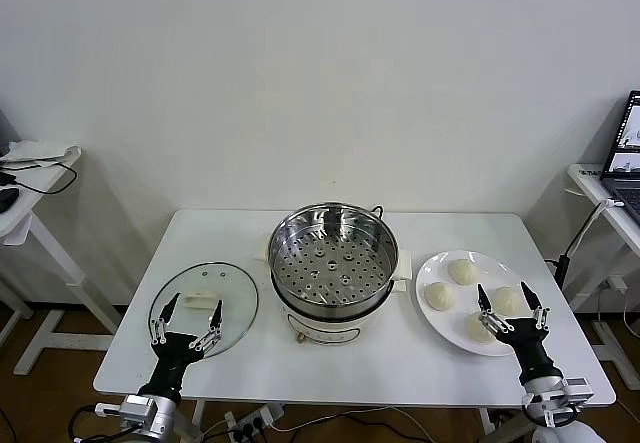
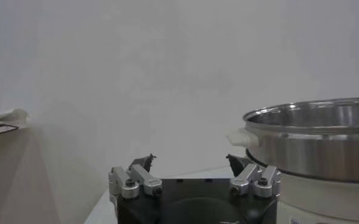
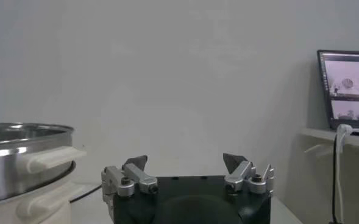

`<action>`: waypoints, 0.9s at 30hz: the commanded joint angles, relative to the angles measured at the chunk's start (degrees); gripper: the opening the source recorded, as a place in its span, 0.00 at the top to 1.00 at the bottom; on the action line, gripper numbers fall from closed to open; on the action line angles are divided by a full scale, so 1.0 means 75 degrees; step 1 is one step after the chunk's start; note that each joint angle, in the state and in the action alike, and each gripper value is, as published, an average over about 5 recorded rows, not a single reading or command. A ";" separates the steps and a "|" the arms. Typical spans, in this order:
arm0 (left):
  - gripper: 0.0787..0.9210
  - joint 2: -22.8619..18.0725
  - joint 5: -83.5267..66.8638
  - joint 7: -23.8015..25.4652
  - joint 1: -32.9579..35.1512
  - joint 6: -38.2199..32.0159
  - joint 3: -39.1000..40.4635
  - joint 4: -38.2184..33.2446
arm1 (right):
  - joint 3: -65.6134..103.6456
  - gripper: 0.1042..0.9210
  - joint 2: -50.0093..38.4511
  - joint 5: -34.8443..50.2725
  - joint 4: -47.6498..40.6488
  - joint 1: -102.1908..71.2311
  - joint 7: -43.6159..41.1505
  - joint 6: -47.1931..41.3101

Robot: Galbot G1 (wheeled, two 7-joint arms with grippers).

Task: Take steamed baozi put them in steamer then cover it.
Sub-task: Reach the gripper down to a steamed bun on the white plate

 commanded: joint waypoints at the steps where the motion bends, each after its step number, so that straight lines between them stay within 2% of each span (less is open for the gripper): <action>1: 0.12 0.0010 0.0032 0.0001 0.0000 -0.0012 -0.0009 -0.0034 | -0.0001 0.12 -0.0011 0.0018 -0.0036 0.0054 0.0034 -0.0044; 6: 0.12 0.0040 0.0050 0.0004 0.0016 -0.0025 -0.0022 -0.0069 | 0.0007 0.12 -0.0678 -0.0350 -0.0240 0.0501 -0.0055 -0.0465; 16: 0.12 0.0118 0.0117 0.0000 0.0056 -0.0066 0.0035 -0.0194 | -0.0879 0.12 -0.3588 -0.3109 -0.1141 0.2070 -0.0731 -0.1512; 19: 0.12 0.0116 0.0129 -0.0007 0.0071 -0.0069 0.0071 -0.0241 | -0.1473 0.12 -0.4420 -0.3599 -0.1398 0.2633 -0.1482 -0.1790; 23: 0.12 0.0109 0.0151 -0.0015 0.0120 -0.0079 0.0123 -0.0342 | -0.2703 0.12 -0.5355 -0.3962 -0.1699 0.3620 -0.3023 -0.2085; 27: 0.12 0.0104 0.0182 -0.0017 0.0173 -0.0096 0.0172 -0.0429 | -0.4139 0.12 -0.5825 -0.4050 -0.2083 0.5057 -0.4323 -0.2303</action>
